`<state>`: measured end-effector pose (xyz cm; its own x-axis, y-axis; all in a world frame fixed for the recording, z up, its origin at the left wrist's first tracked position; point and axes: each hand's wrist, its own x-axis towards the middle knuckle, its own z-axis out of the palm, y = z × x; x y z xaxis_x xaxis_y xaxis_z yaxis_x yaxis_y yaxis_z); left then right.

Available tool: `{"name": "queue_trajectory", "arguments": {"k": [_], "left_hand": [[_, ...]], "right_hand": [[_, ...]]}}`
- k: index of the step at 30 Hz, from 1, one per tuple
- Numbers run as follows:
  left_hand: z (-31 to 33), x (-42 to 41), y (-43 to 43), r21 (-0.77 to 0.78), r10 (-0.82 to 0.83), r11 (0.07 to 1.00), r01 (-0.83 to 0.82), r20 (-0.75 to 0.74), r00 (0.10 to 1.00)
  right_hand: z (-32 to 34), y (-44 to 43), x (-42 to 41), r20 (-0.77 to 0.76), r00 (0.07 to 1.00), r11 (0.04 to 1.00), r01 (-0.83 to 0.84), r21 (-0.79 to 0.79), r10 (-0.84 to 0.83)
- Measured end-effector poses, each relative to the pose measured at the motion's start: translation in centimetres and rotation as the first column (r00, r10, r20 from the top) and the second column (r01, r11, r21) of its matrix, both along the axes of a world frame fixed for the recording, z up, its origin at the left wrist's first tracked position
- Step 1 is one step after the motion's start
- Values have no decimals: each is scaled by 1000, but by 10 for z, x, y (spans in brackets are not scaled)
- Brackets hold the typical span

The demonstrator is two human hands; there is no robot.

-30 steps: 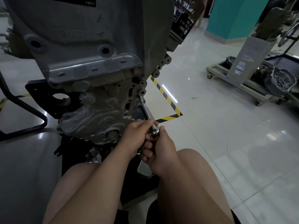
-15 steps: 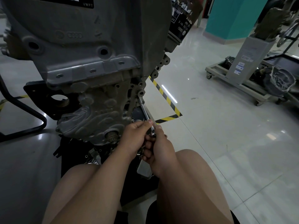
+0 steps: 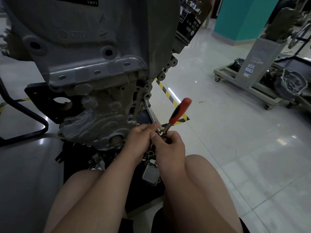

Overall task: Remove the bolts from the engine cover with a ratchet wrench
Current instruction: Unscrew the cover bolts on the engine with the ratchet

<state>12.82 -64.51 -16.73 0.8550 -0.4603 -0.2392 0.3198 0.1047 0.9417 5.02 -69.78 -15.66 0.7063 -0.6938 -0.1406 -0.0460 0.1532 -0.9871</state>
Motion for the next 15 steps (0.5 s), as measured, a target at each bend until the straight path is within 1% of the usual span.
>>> {"name": "queue_trajectory", "arguments": {"k": [5,8,12,13,15], "left_hand": [[2,-1,1,29,-7,1000,5,50,999],[0,0,1,53,-24,998,20,68,997],[-2,0,3,37,-50,998,47,71,996],[-1,0,3,26,-64,998,62,54,997],[0,-2,4,35,-94,995,94,13,995]], "right_hand": [[1,-2,-2,-14,1000,999,-11,37,12],[5,-2,-2,-7,1000,986,-22,166,23],[7,-3,3,-109,993,969,-15,247,43],[7,-4,5,-133,989,952,-16,306,59],[8,-4,7,-143,985,881,-21,473,101]]}}
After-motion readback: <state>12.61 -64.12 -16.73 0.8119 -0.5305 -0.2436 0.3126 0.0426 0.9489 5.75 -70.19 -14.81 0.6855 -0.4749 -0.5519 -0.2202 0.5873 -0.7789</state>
